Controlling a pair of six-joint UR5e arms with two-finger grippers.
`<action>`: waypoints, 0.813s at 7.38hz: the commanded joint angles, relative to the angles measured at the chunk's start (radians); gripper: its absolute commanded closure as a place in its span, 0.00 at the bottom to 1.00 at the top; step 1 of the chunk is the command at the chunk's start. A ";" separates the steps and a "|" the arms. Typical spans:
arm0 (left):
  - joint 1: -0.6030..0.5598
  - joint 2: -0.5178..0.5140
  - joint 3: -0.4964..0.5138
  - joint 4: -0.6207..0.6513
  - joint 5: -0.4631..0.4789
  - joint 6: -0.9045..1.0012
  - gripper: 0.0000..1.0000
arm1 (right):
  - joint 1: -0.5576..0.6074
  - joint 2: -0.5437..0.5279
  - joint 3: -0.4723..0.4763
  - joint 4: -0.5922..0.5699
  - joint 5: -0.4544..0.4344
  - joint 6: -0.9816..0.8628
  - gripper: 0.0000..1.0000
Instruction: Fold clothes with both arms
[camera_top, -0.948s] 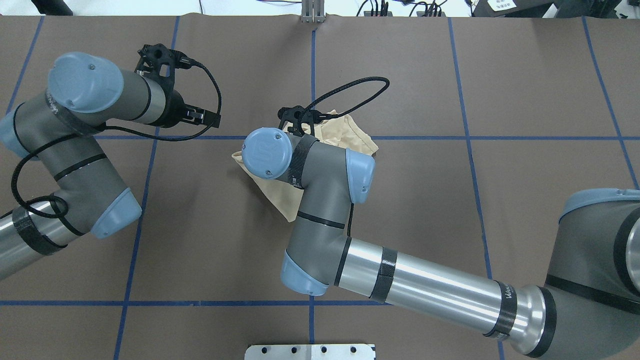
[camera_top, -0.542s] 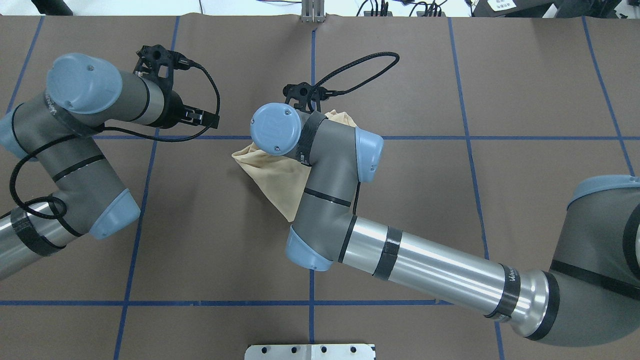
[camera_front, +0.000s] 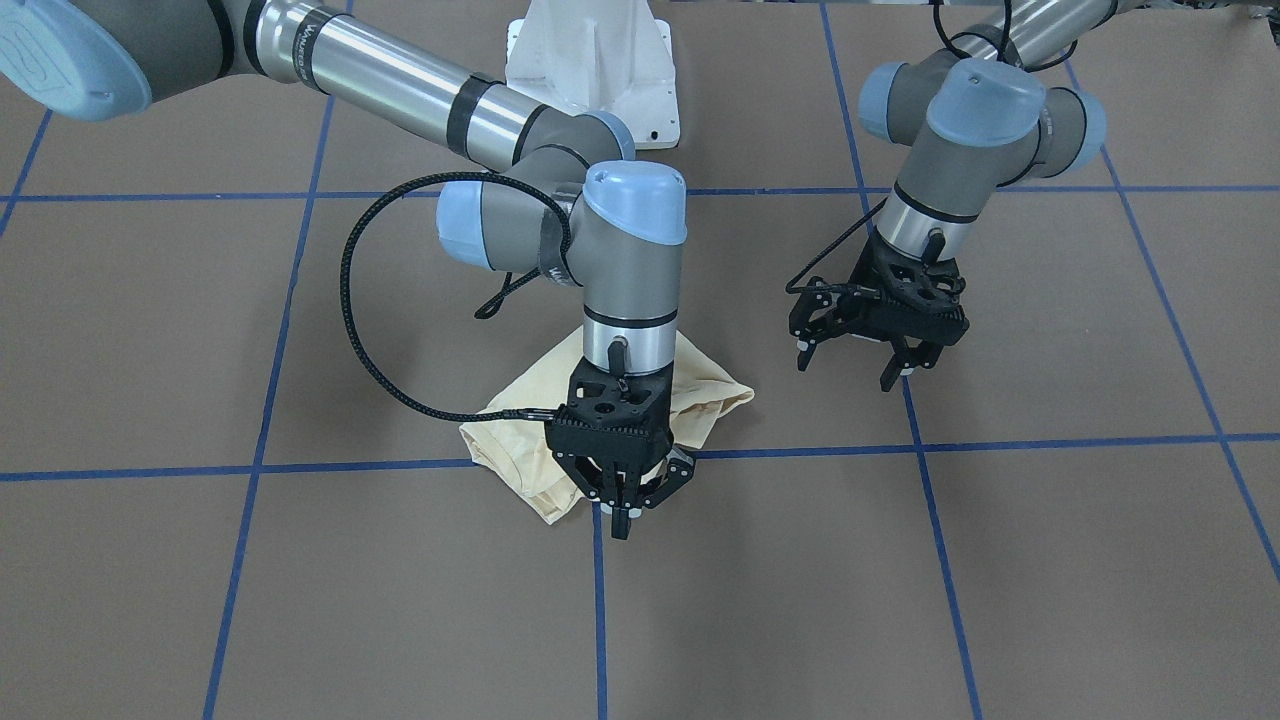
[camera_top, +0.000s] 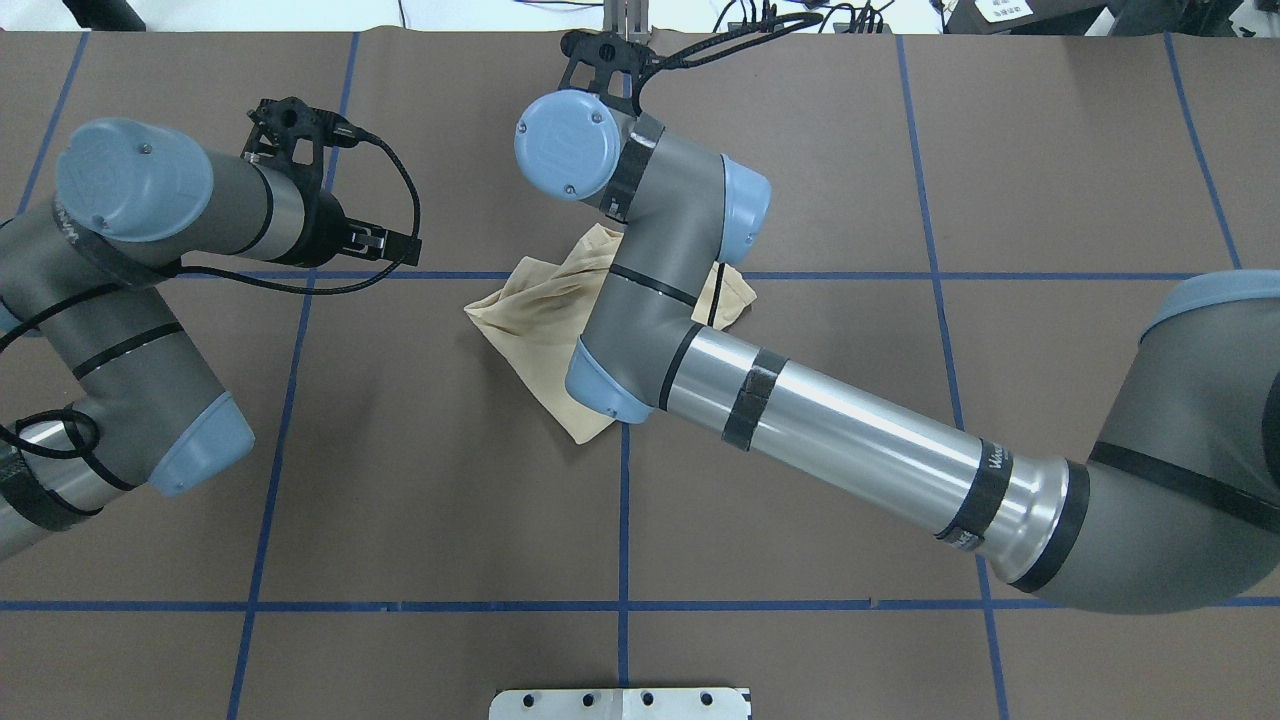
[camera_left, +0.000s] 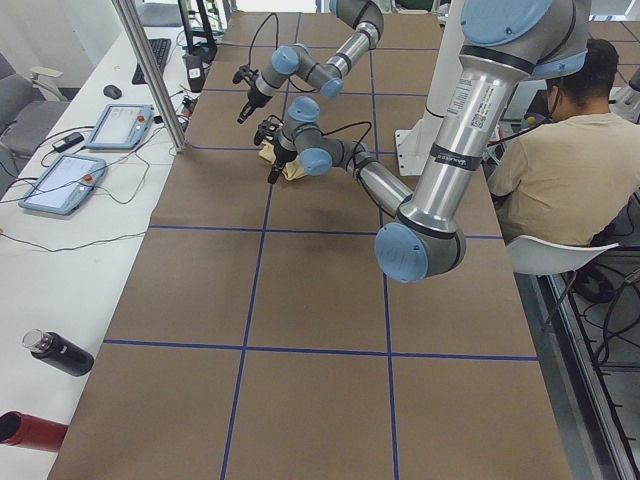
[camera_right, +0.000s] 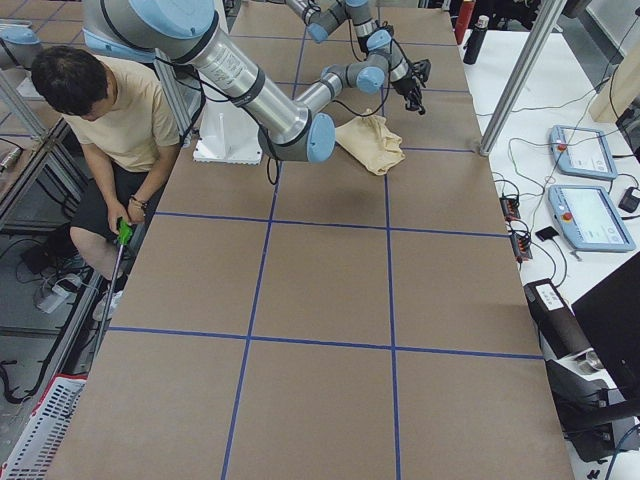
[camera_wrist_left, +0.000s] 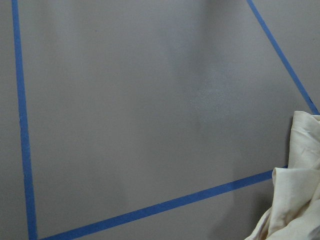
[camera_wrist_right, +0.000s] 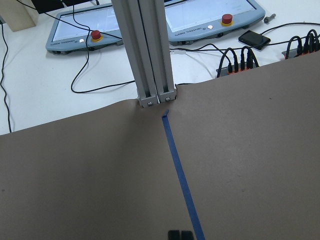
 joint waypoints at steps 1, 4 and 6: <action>-0.001 0.008 -0.021 0.006 -0.002 -0.002 0.00 | 0.022 -0.073 0.165 -0.171 0.101 -0.017 0.00; -0.055 0.197 -0.191 0.021 -0.073 0.158 0.00 | 0.187 -0.423 0.674 -0.443 0.368 -0.379 0.00; -0.215 0.303 -0.224 0.061 -0.135 0.441 0.00 | 0.380 -0.708 0.846 -0.436 0.552 -0.733 0.00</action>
